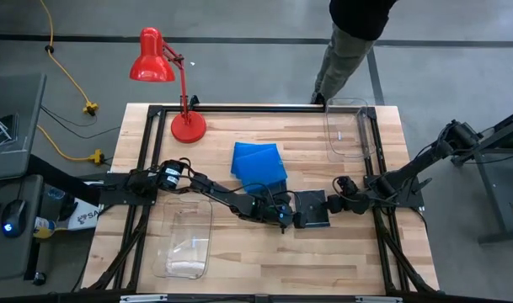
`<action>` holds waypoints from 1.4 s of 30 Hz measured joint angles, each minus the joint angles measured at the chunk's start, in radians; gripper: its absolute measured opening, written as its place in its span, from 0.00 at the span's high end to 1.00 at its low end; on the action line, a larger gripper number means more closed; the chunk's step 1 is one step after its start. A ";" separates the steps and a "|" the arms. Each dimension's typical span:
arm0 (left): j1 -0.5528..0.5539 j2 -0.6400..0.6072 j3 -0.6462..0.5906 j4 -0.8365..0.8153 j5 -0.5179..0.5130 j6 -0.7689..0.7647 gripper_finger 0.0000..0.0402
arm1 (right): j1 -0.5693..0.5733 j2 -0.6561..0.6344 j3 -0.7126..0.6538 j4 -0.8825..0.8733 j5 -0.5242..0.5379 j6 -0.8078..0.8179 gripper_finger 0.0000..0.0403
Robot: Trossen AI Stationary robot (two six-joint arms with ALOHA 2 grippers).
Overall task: Pick & place jewel cases by type
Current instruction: Put the black cd case into the bottom transparent bin
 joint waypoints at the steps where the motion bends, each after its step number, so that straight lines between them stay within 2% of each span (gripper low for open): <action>1: 0.000 0.000 0.000 0.000 0.000 0.000 0.27 | 0.000 0.000 0.000 0.001 0.000 -0.002 0.44; 13: 0.000 0.000 0.000 0.000 0.000 0.026 0.27 | 0.001 0.002 -0.005 0.036 0.019 -0.065 0.44; 26: 0.000 0.000 0.000 0.002 0.001 0.056 0.27 | -0.003 0.006 -0.010 0.191 0.104 -0.172 0.44; 42: -0.001 -0.001 -0.001 -0.007 0.012 0.079 0.27 | -0.002 0.000 -0.010 0.219 -0.012 -0.191 0.44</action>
